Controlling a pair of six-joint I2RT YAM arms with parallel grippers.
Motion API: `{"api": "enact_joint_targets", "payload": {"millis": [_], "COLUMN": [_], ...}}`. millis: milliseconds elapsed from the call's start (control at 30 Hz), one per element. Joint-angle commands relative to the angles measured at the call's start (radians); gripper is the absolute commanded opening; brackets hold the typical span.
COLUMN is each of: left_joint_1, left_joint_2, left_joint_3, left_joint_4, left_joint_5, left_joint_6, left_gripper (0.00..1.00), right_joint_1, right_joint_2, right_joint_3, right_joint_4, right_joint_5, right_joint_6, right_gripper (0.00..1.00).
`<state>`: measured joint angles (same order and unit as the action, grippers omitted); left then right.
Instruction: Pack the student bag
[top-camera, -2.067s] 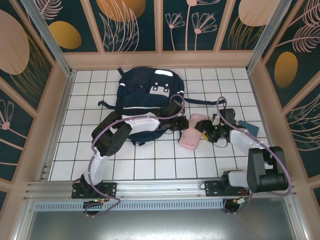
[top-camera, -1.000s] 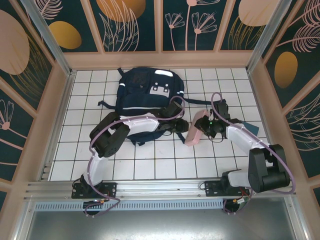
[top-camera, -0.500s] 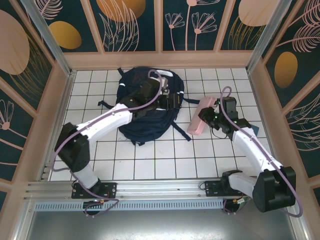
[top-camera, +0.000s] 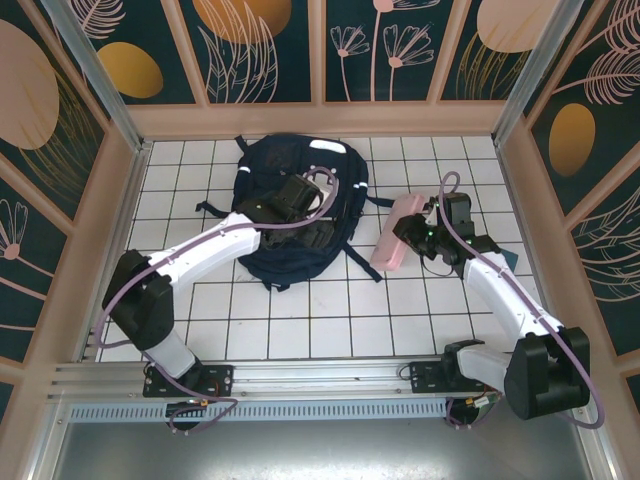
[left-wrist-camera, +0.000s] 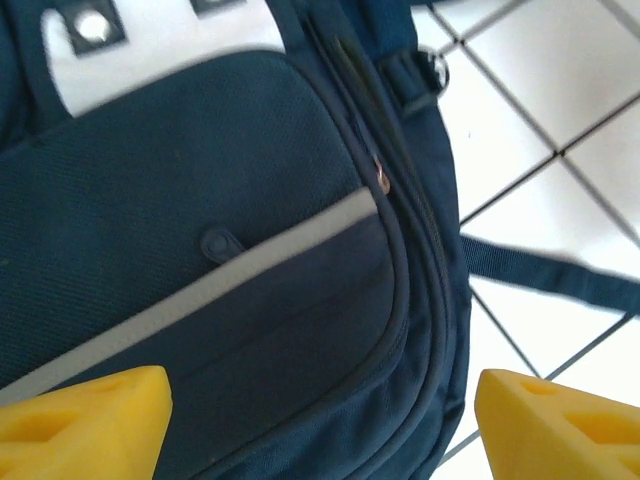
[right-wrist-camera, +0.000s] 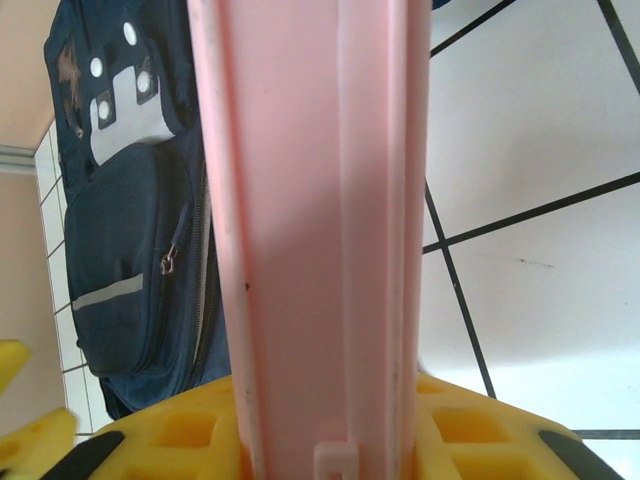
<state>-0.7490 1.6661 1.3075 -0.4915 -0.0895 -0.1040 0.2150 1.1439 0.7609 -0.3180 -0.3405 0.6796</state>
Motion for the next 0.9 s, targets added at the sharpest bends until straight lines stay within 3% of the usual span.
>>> {"api": "enact_joint_targets", "payload": {"millis": [0, 200, 433, 600, 733, 867], "left_joint_1": [-0.006, -0.006, -0.004, -0.002, -0.002, 0.0], "left_joint_2": [0.057, 0.124, 0.178, 0.205, 0.209, 0.189], "left_joint_3": [0.048, 0.062, 0.092, 0.142, 0.182, 0.22], "left_joint_4": [-0.089, -0.108, -0.023, -0.026, -0.059, -0.105], "left_joint_5": [0.05, -0.001, -0.282, -0.283, -0.276, -0.19], "left_joint_6": [0.106, 0.196, 0.254, 0.292, 0.321, 0.322], "left_gripper": [0.79, 0.75, 0.58, 0.55, 0.62, 0.67], "right_joint_1": [-0.003, -0.002, -0.003, 0.0, 0.0, 0.003], "right_joint_2": [-0.002, -0.002, -0.006, -0.009, -0.011, -0.01], "right_joint_3": [0.023, 0.013, 0.011, 0.011, 0.008, 0.004], "right_joint_4": [0.05, 0.058, 0.064, 0.065, 0.069, 0.075], "right_joint_5": [-0.027, -0.034, -0.042, -0.046, -0.049, -0.052], "right_joint_6": [0.006, 0.012, 0.018, 0.019, 0.022, 0.029], "right_gripper": [0.25, 0.25, 0.25, 0.25, 0.25, 0.25]}}
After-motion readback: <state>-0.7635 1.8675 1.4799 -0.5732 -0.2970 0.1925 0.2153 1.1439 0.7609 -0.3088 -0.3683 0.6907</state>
